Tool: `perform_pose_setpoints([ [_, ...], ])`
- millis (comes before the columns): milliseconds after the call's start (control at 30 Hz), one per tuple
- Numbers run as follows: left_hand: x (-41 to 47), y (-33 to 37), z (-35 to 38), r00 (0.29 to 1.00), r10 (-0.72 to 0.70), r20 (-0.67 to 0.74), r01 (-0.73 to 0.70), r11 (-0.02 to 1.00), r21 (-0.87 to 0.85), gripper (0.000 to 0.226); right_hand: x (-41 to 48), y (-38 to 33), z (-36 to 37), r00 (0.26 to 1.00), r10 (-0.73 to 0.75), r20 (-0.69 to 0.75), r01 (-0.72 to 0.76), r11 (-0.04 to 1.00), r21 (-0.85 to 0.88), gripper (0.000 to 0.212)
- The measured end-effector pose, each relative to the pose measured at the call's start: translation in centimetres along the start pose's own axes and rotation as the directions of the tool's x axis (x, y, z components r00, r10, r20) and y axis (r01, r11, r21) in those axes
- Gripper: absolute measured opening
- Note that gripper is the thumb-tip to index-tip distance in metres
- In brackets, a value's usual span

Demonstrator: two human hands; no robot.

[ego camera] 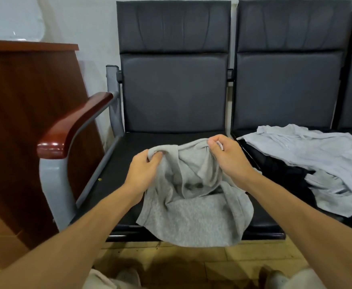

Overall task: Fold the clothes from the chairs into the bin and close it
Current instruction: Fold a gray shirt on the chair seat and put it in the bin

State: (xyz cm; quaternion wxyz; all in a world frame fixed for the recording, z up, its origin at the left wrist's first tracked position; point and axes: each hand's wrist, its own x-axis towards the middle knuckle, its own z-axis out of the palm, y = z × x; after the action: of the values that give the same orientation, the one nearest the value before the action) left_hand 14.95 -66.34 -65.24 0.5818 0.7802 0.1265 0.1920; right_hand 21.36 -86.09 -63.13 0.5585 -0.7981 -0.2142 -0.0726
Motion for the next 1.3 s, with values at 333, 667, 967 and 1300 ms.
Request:
perform_pose_setpoints([
  [333,-3.5,-1.1,-0.8,0.688,-0.171,0.705,-0.183,0.900,0.396,0.022,-4.4,1.7,-3.4,0.676,0.372,0.636,-0.072,0.892,-0.446,0.012],
  [667,-4.4,-3.7,0.2,0.582,-0.246,0.775,-0.589,0.530,0.610,0.044,-4.1,3.9,-2.1,0.646,0.371,0.667,0.374,0.608,-0.700,0.075],
  [967,1.5,-5.4,-1.3,0.764,-0.198,0.614,-0.399,0.603,0.691,0.026,0.0,5.5,-1.1,0.770,0.181,0.612,0.256,0.790,-0.557,0.011],
  [1300,3.9,-4.4,-0.4,0.953,0.100,0.286,-0.276,0.678,0.681,0.019,2.9,2.9,0.1,0.944,0.308,0.116,-0.324,0.933,0.154,0.007],
])
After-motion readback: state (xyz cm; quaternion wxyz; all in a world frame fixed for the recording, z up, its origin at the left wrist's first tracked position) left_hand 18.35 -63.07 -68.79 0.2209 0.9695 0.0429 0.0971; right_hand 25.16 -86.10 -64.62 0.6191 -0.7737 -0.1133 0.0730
